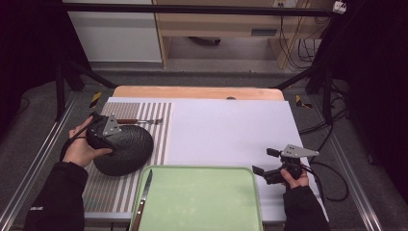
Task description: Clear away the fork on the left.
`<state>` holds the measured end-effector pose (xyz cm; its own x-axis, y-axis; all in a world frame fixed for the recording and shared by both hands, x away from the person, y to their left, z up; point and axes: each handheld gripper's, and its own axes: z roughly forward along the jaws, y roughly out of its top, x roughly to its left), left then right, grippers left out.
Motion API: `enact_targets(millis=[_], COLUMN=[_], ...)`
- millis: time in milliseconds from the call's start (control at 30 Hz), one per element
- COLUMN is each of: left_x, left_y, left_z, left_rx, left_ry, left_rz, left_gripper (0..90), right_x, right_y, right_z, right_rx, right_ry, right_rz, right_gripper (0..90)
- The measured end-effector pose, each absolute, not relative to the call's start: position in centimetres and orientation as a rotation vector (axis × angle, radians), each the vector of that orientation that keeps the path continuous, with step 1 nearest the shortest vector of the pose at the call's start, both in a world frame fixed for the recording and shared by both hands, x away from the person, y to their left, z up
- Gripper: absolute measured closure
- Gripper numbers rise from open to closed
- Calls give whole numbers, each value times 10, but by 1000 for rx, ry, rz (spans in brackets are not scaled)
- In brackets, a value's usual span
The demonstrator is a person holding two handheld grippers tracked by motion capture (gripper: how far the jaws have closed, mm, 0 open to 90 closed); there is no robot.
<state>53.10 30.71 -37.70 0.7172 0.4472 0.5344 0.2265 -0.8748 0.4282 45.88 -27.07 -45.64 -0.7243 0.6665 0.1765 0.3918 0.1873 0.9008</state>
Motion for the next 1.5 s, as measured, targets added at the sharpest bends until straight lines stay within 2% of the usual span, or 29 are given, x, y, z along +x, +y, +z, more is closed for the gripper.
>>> enact_targets(millis=[267,867,967,1067,1300,1500], left_x=[545,580,586,591,602,608], left_y=[312,322,326,330,337,340], left_z=[-381,-396,-400,-404,-414,-419], left_rx=[2604,2682,2682,2705,2769,2804], left_ry=[477,468,436,411,440,371], left_rz=[960,1179,1164,1163,1187,1225], left_gripper=[65,80,82,132,156,202], right_x=[459,459,459,459,459,459], right_y=[-271,-271,-271,-271,-271,-271], right_z=[-456,-457,-457,-457,-457,-457], right_rx=[1014,1015,1016,1016,1016,1016], right_ry=[2206,2211,2208,2209,2210,2211], right_rz=[1555,1548,1550,1548,1547,1544], right_gripper=[3,3,3,3,3,3])
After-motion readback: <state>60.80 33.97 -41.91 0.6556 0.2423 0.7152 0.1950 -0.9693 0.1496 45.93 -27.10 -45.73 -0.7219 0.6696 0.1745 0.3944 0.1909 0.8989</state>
